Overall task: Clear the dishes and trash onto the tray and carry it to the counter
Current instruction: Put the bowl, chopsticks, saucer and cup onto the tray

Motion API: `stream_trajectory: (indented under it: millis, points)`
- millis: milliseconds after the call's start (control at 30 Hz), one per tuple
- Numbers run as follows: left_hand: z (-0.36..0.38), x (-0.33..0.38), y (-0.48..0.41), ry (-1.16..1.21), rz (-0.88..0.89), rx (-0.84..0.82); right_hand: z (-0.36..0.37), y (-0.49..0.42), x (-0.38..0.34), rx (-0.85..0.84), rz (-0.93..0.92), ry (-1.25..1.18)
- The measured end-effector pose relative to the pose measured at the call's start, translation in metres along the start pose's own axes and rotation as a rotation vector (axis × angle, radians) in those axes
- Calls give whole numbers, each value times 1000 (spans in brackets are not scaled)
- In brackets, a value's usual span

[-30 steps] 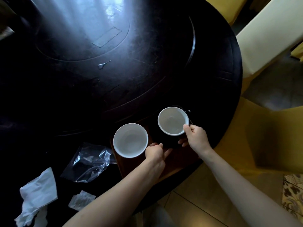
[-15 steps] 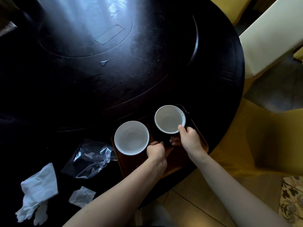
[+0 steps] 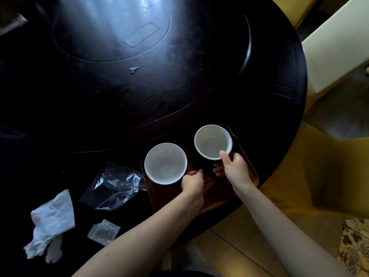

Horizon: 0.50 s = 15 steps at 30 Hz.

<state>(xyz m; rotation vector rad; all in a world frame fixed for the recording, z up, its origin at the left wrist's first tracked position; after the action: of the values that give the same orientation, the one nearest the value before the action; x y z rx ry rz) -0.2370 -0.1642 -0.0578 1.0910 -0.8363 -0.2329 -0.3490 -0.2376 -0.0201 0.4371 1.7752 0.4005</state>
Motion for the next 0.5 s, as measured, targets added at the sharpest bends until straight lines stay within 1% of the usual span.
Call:
stream_trajectory:
  millis: [67, 167, 300, 400, 500]
  points:
    - [-2, 0, 1, -51, -25, -42, 0, 1, 1, -15, 2, -77]
    - [-6, 4, 8, -129, -68, -107, 3, 4, 5, -27, 60, -237]
    - [-15, 15, 27, -277, -122, -203, 6, 8, 12, 18, 101, -359]
    - [-27, 26, 44, -377, -129, -307, 4, 17, 16, 85, 110, -385]
    - [-52, 47, 65, -440, -44, -399, 4, 44, 13, 177, 52, -279]
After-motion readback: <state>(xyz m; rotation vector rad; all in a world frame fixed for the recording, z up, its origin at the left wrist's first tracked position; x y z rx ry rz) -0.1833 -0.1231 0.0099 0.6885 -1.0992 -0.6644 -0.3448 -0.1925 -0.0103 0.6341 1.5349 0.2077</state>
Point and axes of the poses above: each hand's wrist, its own y-axis away from the middle knuckle, its own z-axis out of the palm, x = y × z, the point moved 7 cm from there along -y, towards the middle knuckle, and after that the axes turned 1 degree about y, right-handed, at the moved point
